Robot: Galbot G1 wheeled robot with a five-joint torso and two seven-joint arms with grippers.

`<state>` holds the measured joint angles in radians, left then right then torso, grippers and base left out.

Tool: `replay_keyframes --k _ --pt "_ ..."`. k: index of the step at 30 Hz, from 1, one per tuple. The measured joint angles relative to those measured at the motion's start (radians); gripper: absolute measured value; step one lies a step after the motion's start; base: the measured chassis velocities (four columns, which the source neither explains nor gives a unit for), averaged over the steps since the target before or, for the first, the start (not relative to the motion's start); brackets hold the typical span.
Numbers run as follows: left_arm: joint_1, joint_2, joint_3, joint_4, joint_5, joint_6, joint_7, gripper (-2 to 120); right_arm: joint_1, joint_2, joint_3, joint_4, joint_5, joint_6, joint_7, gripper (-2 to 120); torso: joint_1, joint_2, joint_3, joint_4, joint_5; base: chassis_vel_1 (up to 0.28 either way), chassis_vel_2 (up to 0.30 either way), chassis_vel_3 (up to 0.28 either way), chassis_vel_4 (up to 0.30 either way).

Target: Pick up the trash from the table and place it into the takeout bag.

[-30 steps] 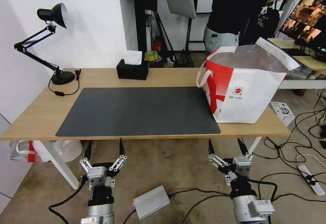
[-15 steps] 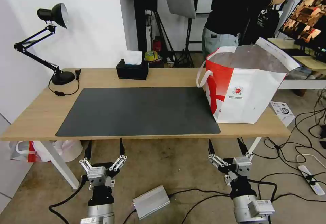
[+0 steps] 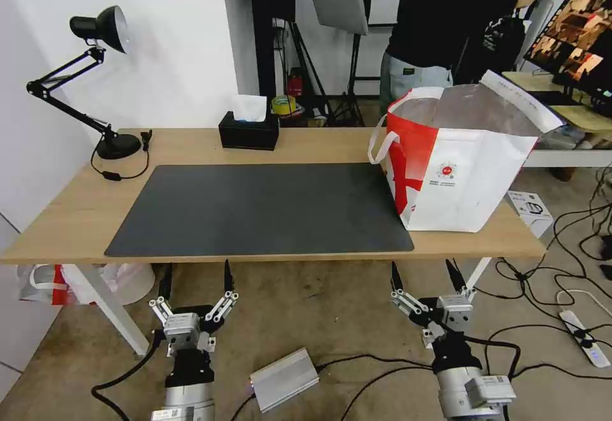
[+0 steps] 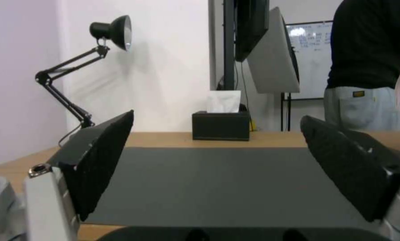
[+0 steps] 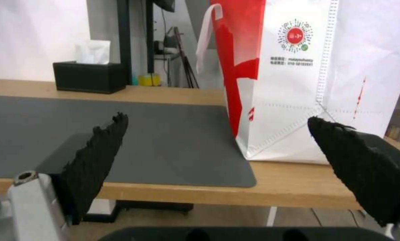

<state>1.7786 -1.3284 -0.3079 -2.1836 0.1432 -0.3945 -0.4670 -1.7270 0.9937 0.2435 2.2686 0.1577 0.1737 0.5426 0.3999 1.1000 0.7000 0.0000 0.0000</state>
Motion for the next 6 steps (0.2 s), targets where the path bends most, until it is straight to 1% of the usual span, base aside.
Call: replay_keyframes --k 6 --pt "0.000 0.000 0.000 0.000 0.000 0.000 0.000 100 0.000 0.000 0.000 0.000 0.000 0.000 0.000 100 0.000 0.000 0.000 0.0000 0.0000 0.000 0.000 0.000 0.000"
